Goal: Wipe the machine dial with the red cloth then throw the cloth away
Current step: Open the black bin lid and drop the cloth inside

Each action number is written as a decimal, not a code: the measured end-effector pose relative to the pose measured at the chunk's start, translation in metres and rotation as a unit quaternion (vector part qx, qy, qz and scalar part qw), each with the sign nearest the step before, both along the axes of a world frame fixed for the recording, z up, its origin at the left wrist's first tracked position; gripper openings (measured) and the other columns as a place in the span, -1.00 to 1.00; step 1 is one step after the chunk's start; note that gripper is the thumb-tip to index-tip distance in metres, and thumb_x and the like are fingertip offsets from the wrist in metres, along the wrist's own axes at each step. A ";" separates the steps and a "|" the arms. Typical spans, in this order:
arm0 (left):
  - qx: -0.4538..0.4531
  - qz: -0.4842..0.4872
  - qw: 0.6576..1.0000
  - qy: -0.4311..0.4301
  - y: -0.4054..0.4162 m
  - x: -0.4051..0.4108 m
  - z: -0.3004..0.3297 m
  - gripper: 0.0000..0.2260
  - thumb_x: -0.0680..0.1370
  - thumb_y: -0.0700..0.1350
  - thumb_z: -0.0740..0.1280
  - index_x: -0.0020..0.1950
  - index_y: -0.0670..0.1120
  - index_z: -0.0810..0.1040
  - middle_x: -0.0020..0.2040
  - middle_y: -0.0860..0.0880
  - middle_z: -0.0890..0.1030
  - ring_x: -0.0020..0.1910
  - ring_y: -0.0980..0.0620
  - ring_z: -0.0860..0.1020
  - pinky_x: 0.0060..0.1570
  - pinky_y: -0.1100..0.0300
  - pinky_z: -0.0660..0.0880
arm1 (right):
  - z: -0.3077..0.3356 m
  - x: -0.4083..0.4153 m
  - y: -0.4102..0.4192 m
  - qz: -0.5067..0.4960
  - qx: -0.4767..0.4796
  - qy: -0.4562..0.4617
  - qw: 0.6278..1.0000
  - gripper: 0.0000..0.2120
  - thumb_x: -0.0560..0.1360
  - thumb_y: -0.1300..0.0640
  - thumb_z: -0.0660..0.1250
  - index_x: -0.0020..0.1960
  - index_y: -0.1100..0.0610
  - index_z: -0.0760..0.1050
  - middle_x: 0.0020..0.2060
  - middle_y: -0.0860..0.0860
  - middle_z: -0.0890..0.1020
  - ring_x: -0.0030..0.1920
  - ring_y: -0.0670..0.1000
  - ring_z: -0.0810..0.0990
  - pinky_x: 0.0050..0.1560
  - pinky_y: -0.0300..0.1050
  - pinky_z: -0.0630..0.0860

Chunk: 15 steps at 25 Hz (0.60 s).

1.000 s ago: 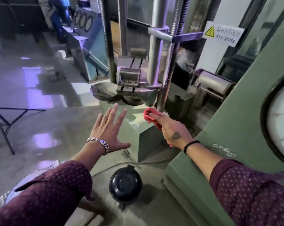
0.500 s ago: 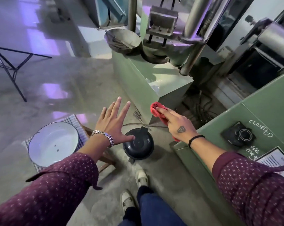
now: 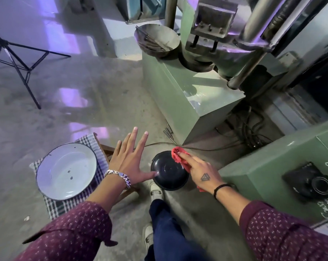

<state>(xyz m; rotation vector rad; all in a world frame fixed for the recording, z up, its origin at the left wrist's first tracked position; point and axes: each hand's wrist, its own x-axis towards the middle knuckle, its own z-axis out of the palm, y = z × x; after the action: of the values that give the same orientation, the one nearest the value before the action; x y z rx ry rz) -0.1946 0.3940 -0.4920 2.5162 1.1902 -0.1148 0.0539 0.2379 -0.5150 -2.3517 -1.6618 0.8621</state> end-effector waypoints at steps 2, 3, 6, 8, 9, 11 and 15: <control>-0.019 0.010 1.000 0.012 0.008 0.004 -0.026 0.30 0.24 0.66 0.29 0.73 0.25 -0.41 0.77 0.00 -0.39 0.78 -0.18 -0.09 0.74 -0.21 -0.06 | -0.038 -0.001 0.007 0.008 -0.032 0.021 0.999 -0.25 0.58 0.08 0.02 0.66 -0.50 0.17 0.71 -0.26 0.40 0.31 0.28 0.73 0.17 0.14 0.71; -0.030 0.011 0.999 0.017 0.011 0.007 -0.041 0.30 0.24 0.65 0.29 0.72 0.25 -0.41 0.77 0.01 -0.40 0.78 -0.18 -0.10 0.74 -0.20 -0.07 | -0.058 -0.003 0.009 0.016 -0.047 0.033 0.998 -0.26 0.60 0.09 0.06 0.67 -0.49 0.18 0.72 -0.29 0.36 0.38 0.25 0.70 0.23 0.14 0.70; -0.070 0.012 0.997 0.023 0.026 0.019 -0.091 0.29 0.23 0.65 0.27 0.72 0.26 -0.42 0.77 0.00 -0.40 0.79 -0.16 -0.11 0.74 -0.19 -0.07 | -0.123 -0.005 0.017 0.040 -0.089 0.058 0.993 -0.26 0.67 0.16 0.19 0.71 -0.45 0.21 0.72 -0.30 0.34 0.51 0.17 0.62 0.32 0.17 0.66; -0.084 0.010 0.996 0.026 0.035 0.027 -0.122 0.30 0.23 0.65 0.26 0.74 0.24 -0.39 0.78 -0.01 -0.38 0.78 -0.16 -0.10 0.74 -0.20 -0.05 | -0.160 -0.003 0.026 0.053 -0.113 0.057 0.991 -0.25 0.66 0.17 0.23 0.72 -0.41 0.23 0.72 -0.25 0.36 0.48 0.20 0.63 0.27 0.19 0.67; -0.089 0.011 0.996 0.025 0.039 0.031 -0.138 0.30 0.23 0.65 0.27 0.75 0.23 -0.35 0.78 -0.02 -0.36 0.79 -0.16 -0.09 0.74 -0.20 -0.03 | -0.178 -0.002 0.031 0.056 -0.117 0.055 0.990 -0.25 0.66 0.16 0.25 0.73 -0.39 0.23 0.72 -0.23 0.38 0.46 0.21 0.64 0.26 0.19 0.67; -0.096 0.010 0.995 0.021 0.044 0.036 -0.162 0.30 0.24 0.66 0.28 0.76 0.22 -0.34 0.79 -0.02 -0.35 0.79 -0.16 -0.10 0.74 -0.21 -0.03 | -0.205 0.002 0.044 0.056 -0.124 0.055 0.989 -0.22 0.65 0.21 0.27 0.74 -0.38 0.22 0.72 -0.21 0.37 0.44 0.24 0.65 0.24 0.21 0.66; -0.103 0.009 0.994 0.024 0.049 0.043 -0.206 0.30 0.22 0.66 0.28 0.73 0.25 -0.37 0.79 -0.02 -0.34 0.79 -0.15 -0.09 0.72 -0.19 -0.04 | -0.260 0.012 0.069 0.060 -0.203 0.033 0.977 -0.07 0.66 -0.08 0.39 0.76 -0.46 -0.16 0.84 -0.08 0.07 0.59 0.35 0.48 0.50 0.33 0.49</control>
<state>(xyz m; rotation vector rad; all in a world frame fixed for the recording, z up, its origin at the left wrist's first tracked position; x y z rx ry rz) -0.1513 0.4434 -0.6977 2.3349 1.1546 -0.2814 0.0658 0.3068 -0.7755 -2.4500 -1.7535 1.4056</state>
